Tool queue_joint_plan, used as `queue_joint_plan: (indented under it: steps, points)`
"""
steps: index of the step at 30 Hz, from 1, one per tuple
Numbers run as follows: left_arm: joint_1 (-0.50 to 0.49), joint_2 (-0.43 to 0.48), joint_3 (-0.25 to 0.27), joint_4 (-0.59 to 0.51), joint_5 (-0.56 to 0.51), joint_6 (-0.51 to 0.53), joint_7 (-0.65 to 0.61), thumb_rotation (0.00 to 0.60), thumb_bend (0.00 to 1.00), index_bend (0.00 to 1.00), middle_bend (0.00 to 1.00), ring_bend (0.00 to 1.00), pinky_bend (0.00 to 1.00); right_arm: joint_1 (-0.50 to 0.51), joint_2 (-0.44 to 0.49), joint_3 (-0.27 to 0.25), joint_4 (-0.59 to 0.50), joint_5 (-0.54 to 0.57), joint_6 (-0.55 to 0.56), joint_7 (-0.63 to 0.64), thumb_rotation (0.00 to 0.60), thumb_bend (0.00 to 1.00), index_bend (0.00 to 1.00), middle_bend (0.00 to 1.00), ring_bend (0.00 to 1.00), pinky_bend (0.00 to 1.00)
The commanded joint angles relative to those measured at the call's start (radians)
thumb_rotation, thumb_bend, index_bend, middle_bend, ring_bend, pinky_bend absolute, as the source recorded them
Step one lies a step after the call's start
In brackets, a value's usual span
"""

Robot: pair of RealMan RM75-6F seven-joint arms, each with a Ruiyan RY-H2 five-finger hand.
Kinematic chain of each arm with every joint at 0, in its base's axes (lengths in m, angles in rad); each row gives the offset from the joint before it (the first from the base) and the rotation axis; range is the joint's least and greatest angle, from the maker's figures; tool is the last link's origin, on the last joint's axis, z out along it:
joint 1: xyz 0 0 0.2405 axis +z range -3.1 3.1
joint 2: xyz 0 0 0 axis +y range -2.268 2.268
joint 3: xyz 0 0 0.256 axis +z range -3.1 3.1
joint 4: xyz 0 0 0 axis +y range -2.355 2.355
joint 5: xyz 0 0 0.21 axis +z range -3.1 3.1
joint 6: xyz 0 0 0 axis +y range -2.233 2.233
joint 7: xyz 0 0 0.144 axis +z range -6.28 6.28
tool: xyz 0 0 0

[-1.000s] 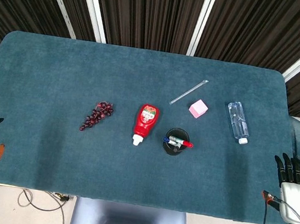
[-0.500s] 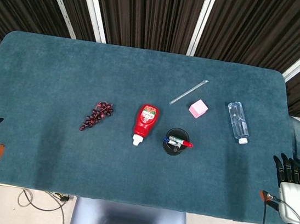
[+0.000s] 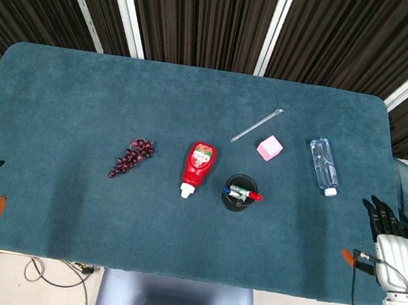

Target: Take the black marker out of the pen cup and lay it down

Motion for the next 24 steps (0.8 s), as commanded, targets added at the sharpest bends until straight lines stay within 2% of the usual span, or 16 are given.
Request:
queue_joint_plan:
  steps: [1,6,12,16,24]
  points:
    - [0.000,0.000,0.000,0.000,-0.002,0.000,0.000,0.600,0.39,0.14,0.04,0.01,0.05,0.057,0.033,0.028,-0.050,0.014,-0.073,0.031,0.600,0.23,0.07,0.00,0.00,0.17]
    - [0.000,0.000,0.000,-0.001,-0.003,-0.002,0.002,0.600,0.39,0.14,0.04,0.01,0.05,0.128,0.025,0.049,-0.090,0.036,-0.169,0.043,0.600,0.28,0.12,0.00,0.00,0.17]
    - [-0.001,0.002,-0.005,-0.002,-0.014,-0.007,-0.008,0.600,0.39,0.14,0.04,0.01,0.05,0.204,-0.072,0.073,-0.089,0.065,-0.227,0.005,0.600,0.37,0.17,0.00,0.00,0.17]
    - [-0.002,0.003,-0.006,0.001,-0.012,-0.006,-0.018,0.600,0.39,0.14,0.04,0.01,0.05,0.256,-0.169,0.083,-0.081,0.110,-0.267,-0.070,0.600,0.34,0.20,0.00,0.00,0.17]
    - [-0.003,0.005,-0.006,-0.003,-0.021,-0.015,-0.016,0.600,0.39,0.14,0.04,0.01,0.05,0.281,-0.263,0.072,-0.067,0.130,-0.254,-0.139,0.600,0.29,0.27,0.00,0.00,0.17]
